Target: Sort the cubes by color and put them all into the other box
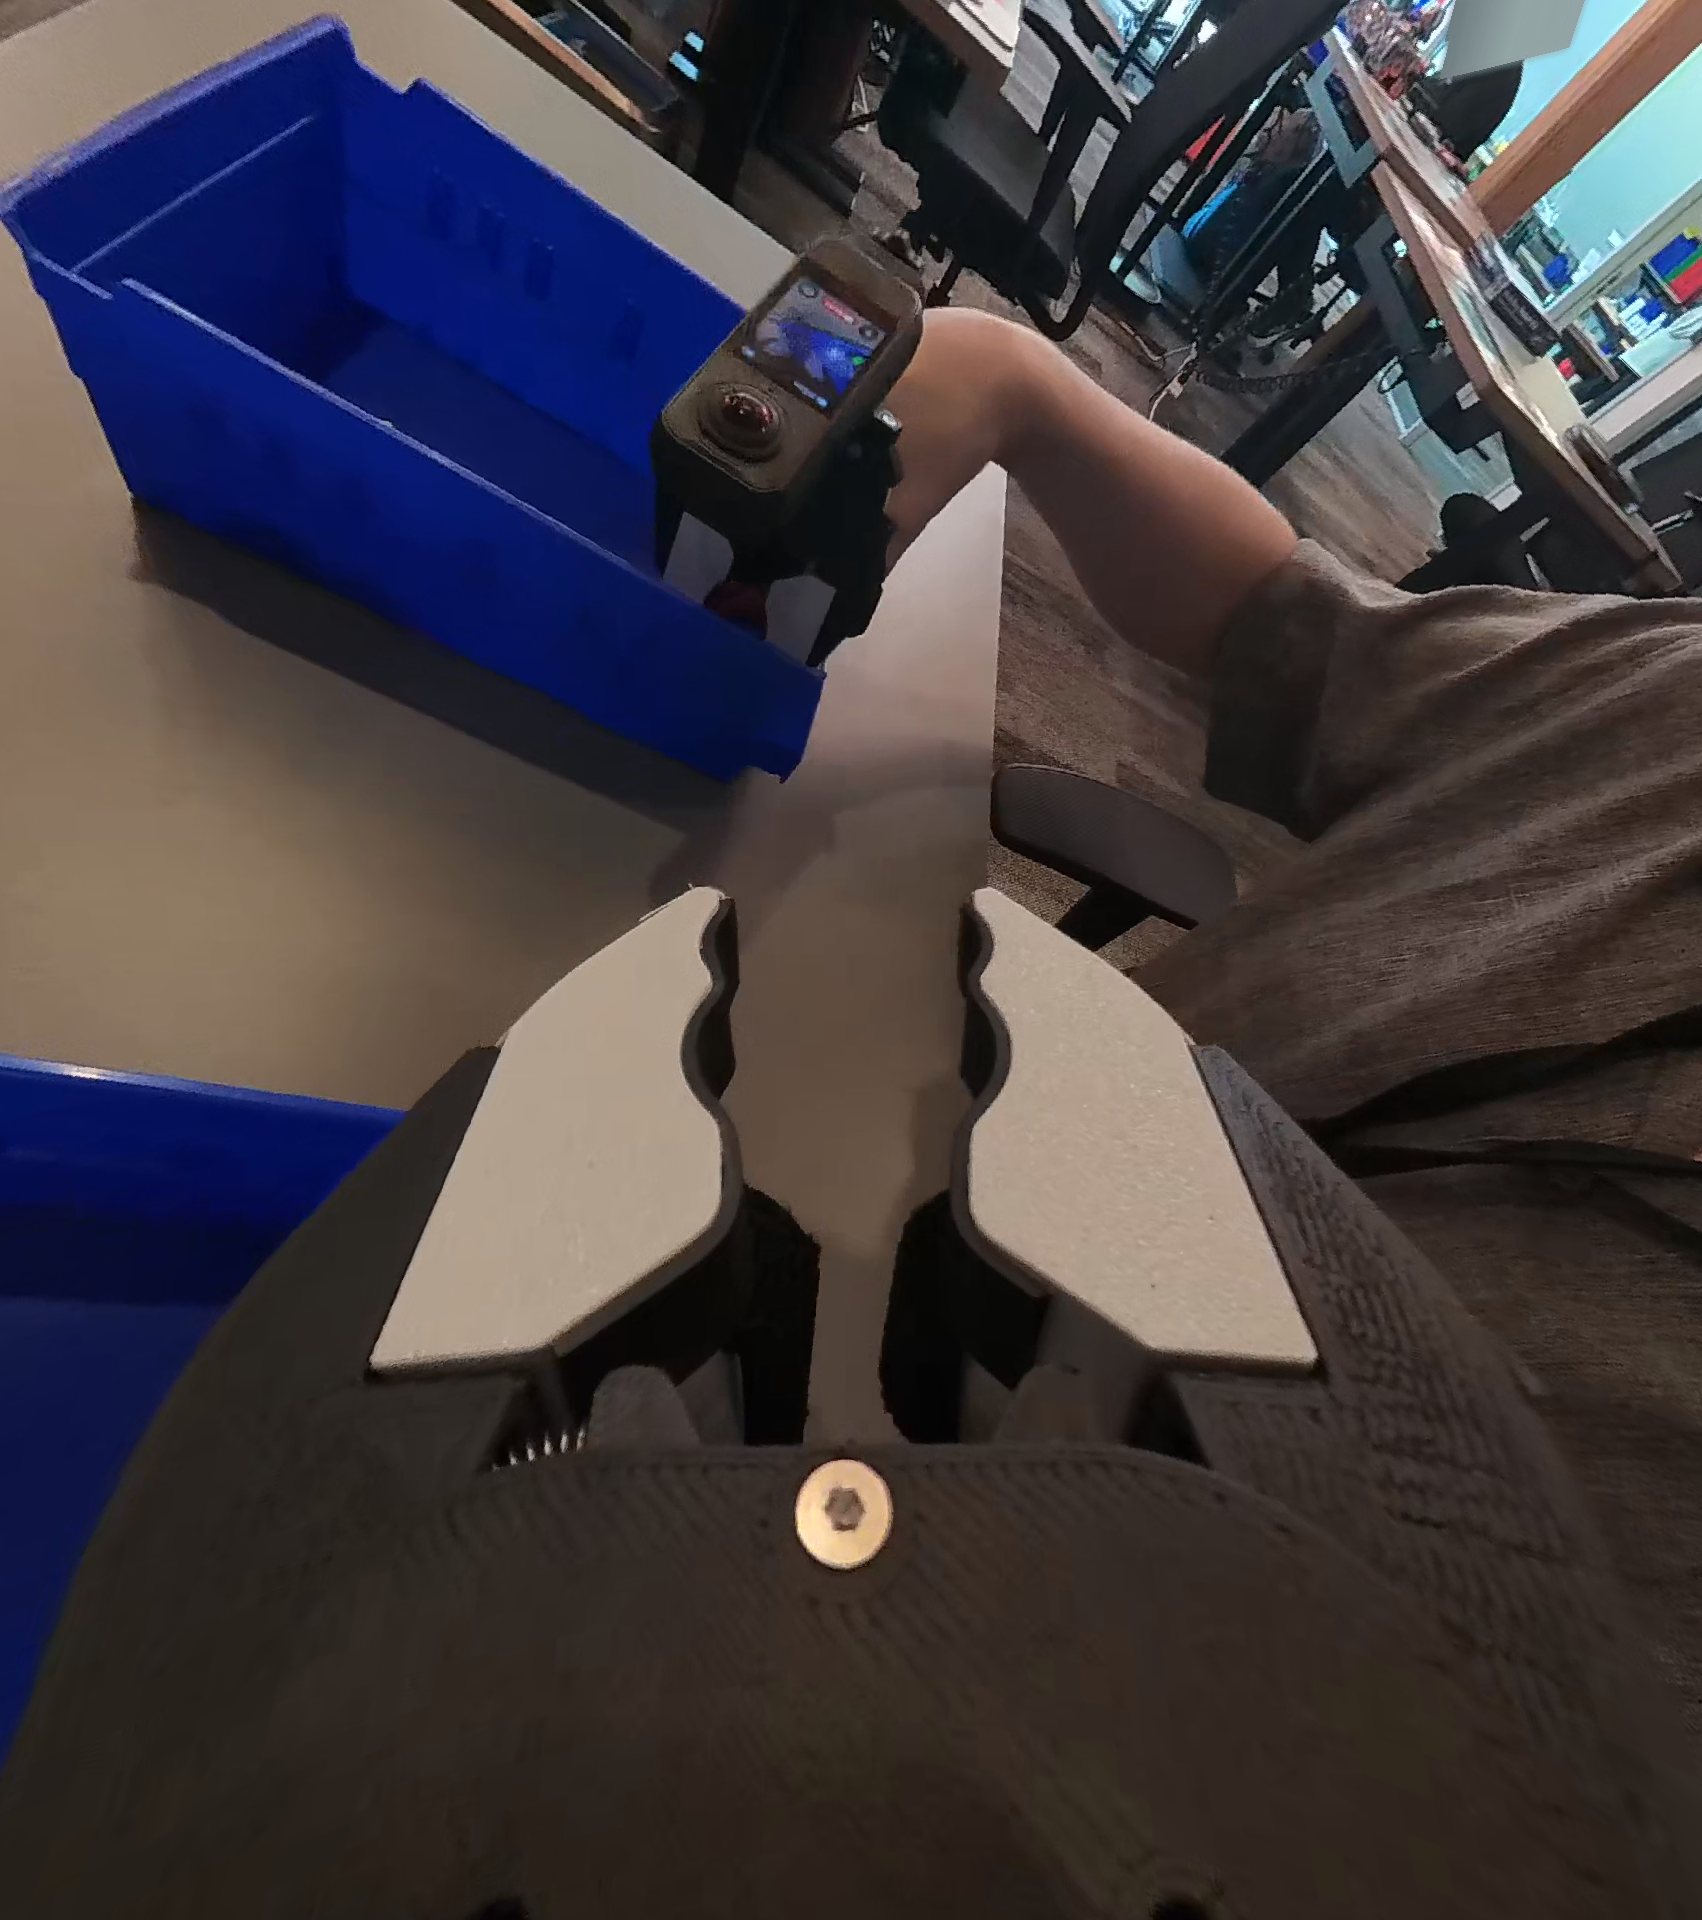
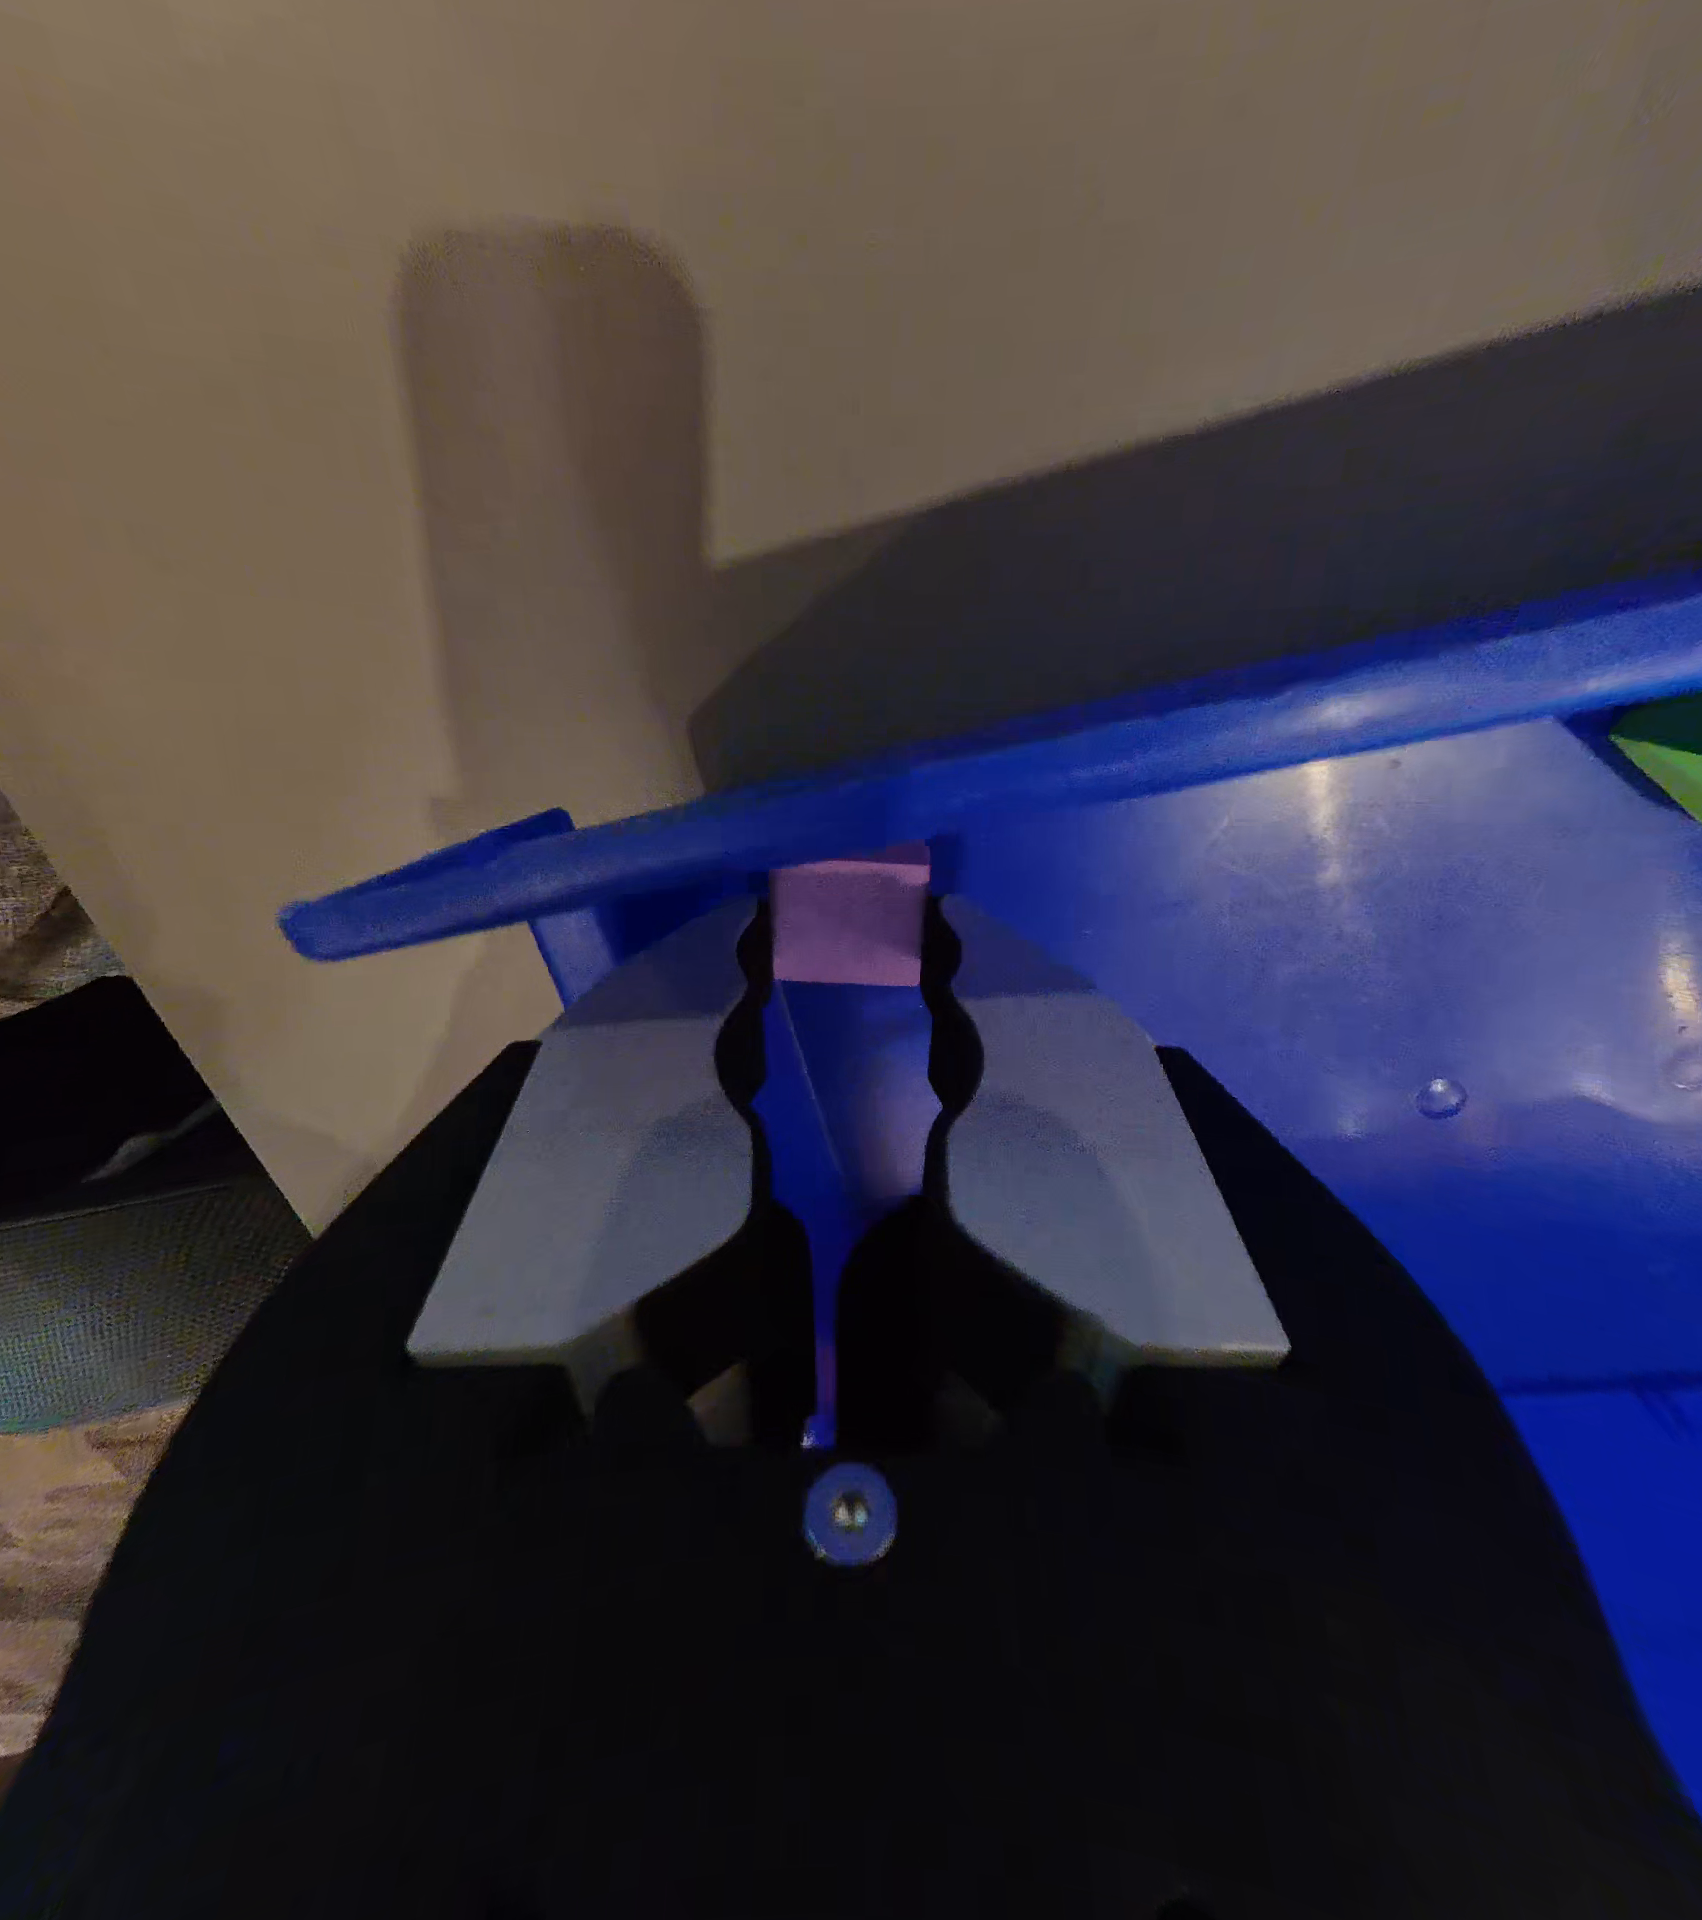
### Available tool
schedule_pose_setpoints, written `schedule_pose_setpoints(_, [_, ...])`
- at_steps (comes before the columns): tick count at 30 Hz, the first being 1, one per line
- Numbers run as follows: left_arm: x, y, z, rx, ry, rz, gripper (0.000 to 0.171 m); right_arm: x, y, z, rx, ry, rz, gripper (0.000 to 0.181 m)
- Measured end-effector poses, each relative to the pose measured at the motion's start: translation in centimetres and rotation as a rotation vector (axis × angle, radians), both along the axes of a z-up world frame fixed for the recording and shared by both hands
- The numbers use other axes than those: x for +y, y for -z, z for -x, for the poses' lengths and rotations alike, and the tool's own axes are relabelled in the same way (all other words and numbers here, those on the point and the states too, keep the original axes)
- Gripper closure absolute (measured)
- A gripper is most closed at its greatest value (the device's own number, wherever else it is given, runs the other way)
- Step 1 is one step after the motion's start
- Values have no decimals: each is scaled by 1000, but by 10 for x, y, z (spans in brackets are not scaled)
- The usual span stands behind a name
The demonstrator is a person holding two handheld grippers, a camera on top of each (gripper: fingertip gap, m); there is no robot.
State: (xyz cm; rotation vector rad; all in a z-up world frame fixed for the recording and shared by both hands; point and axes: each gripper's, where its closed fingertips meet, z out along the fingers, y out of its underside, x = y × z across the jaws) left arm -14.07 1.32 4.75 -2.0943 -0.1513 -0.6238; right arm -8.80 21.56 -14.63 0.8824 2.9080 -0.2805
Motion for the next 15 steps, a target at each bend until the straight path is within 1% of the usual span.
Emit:
schedule_pose_setpoints(1, [-1,1,1,2,-2,6,130,0,0,1,-1,3,-1,153])
schedule_pose_setpoints(3, [-3,4,6,9,-11,22,130,3,-2,2,1,8,-11,143])
schedule_pose_setpoints(5, [-7,4,9,9,-20,31,130,2,-7,2,-3,9,11,139])
schedule_pose_setpoints(9, [-19,8,25,46,-64,73,131,12,-22,6,35,35,-2,138])
schedule_pose_setpoints(12, [-43,24,60,157,-159,212,133,21,-47,13,138,78,33,141])
schedule_pose_setpoints(15, [-80,43,114,318,-297,438,131,27,-80,24,323,127,50,142])
